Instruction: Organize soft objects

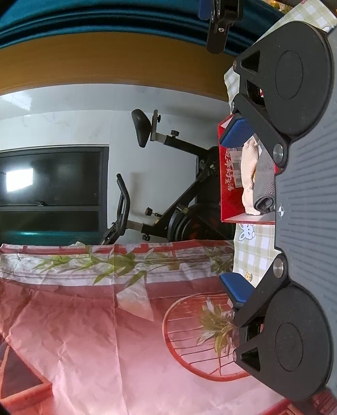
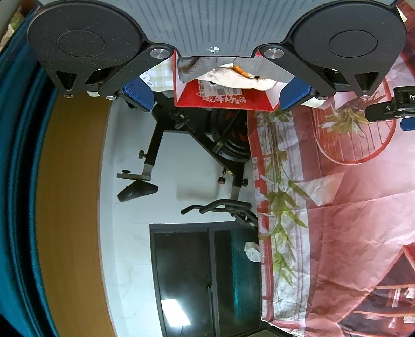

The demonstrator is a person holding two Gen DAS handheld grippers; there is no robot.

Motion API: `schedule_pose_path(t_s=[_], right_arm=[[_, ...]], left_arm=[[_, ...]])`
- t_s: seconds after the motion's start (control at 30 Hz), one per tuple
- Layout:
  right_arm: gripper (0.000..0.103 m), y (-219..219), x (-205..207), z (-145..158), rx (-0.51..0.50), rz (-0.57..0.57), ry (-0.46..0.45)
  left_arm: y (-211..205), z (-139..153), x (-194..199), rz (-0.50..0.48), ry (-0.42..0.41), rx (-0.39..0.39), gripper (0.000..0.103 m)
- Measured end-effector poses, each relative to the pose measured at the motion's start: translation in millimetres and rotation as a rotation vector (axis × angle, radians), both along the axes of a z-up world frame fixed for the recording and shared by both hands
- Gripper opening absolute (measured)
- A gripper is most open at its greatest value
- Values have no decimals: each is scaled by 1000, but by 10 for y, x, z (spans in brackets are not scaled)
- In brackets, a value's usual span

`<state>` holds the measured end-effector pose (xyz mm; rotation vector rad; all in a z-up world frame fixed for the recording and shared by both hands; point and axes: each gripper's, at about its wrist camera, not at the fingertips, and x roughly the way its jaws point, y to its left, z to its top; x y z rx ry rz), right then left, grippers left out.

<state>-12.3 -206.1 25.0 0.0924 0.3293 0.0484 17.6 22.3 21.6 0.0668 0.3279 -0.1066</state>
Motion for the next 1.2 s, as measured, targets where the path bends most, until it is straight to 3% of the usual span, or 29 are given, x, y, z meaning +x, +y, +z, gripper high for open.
schedule_pose_path(t_s=[1.2], right_arm=[[103,104,11,-134,0,12,22]], left_arm=[[46,-81,5,-27,31,-41,103]])
